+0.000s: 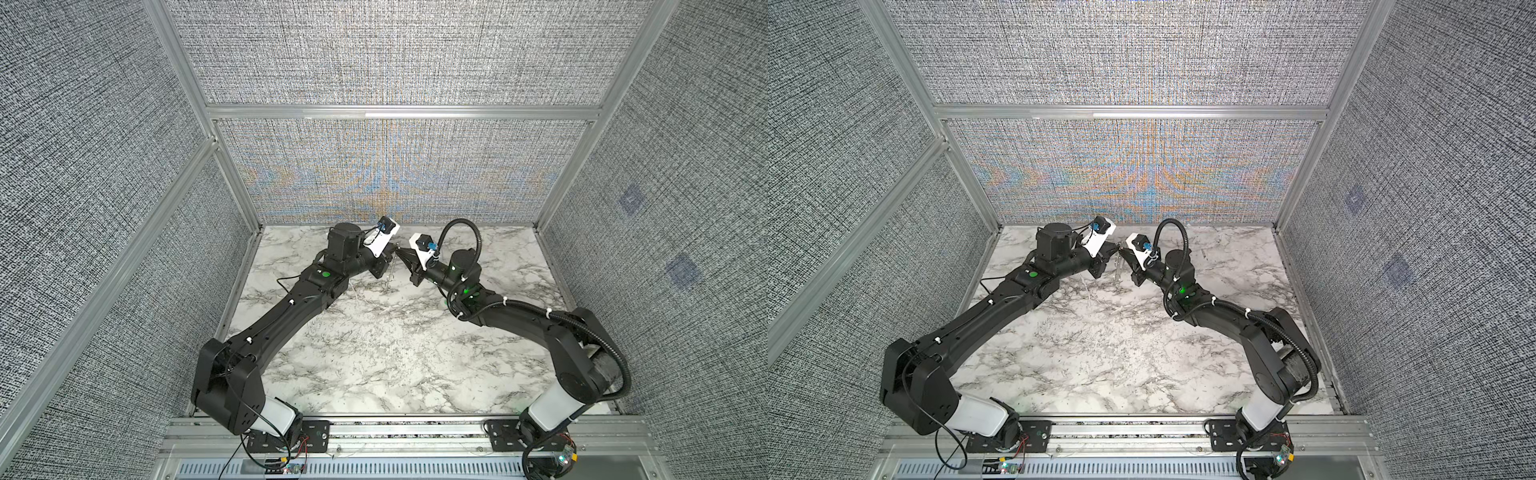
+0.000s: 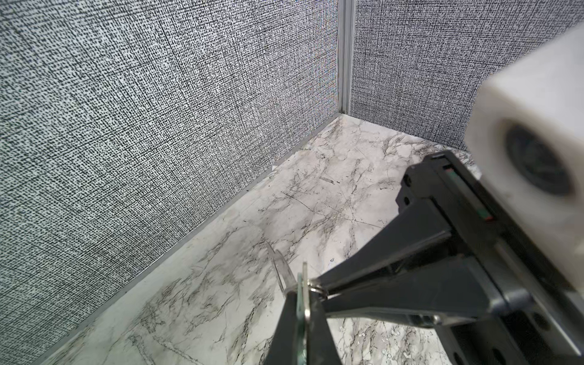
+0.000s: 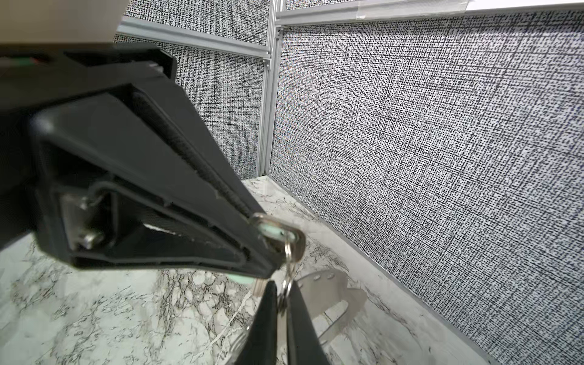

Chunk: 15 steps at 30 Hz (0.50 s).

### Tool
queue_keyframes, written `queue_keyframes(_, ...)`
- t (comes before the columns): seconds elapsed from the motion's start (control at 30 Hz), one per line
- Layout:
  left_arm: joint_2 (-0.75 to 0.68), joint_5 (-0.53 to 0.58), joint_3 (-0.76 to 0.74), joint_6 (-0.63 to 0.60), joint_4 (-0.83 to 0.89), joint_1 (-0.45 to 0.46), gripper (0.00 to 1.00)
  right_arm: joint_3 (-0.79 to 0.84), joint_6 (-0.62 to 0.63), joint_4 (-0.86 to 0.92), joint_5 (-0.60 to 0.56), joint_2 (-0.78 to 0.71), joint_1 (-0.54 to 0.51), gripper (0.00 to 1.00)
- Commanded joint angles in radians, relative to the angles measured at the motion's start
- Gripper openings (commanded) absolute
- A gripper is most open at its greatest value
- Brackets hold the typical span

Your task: Remove the keys from the keyring

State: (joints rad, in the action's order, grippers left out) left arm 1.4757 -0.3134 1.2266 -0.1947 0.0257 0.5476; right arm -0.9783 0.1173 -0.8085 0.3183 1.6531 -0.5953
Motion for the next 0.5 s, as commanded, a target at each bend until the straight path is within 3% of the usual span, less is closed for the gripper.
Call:
queue_keyframes(0.0,0.000,-0.008,0.005,-0.006,-0.018,0.000,0.00,-0.004,-0.003,-0.028,0.004,0.002,-0.001,0.10)
queue_keyframes(0.23,0.003,0.015,0.010,-0.026,-0.004,-0.001,0.00,0.004,0.005,-0.031,0.002,-0.001,-0.001,0.00)
queue_keyframes(0.47,0.018,0.063,0.022,-0.040,0.015,-0.007,0.00,0.031,0.020,-0.077,0.011,-0.006,-0.001,0.00)
